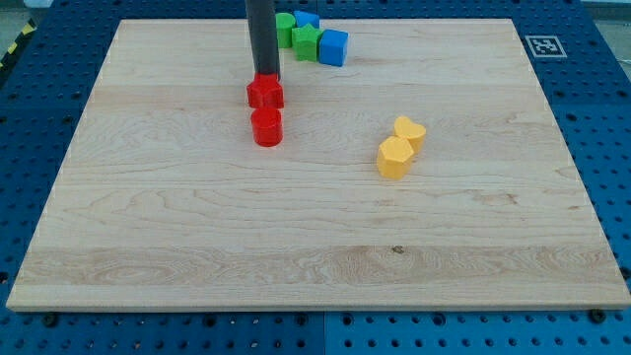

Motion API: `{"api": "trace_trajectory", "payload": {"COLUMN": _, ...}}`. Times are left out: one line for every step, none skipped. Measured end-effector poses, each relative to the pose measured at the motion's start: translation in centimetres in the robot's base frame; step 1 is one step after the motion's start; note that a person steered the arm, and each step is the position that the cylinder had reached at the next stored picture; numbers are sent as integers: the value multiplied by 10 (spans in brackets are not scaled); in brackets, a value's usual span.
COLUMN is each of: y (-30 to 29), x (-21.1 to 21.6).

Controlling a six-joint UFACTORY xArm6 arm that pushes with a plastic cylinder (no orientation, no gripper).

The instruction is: Place your arm above the green circle

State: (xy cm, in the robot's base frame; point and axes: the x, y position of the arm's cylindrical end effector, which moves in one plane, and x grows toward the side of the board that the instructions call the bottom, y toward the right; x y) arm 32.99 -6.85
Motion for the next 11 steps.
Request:
{"api": "trace_trajectory", "payload": {"y": 0, "x": 20}}
{"api": "trace_trajectory", "payload": {"y": -1, "x": 27}}
{"api": "trace_trajectory", "payload": {"y": 2, "x": 0}}
{"api": "trace_trajectory", "payload": {"y": -3, "x": -27}}
{"api": "trace_trajectory", "payload": {"y": -21, "x": -38}}
{"api": "trace_trajectory", "payload": {"y": -27, "x": -78}}
{"api": "trace_trajectory", "payload": {"y": -25, "x": -134}}
{"api": "trace_trajectory", "payload": {"y": -16, "x": -137}}
{"api": "trace_trajectory", "payload": {"y": 5, "x": -138}}
{"api": "trace_trajectory", "payload": {"y": 25, "x": -136}}
{"api": "trace_trajectory", "payload": {"y": 31, "x": -136}}
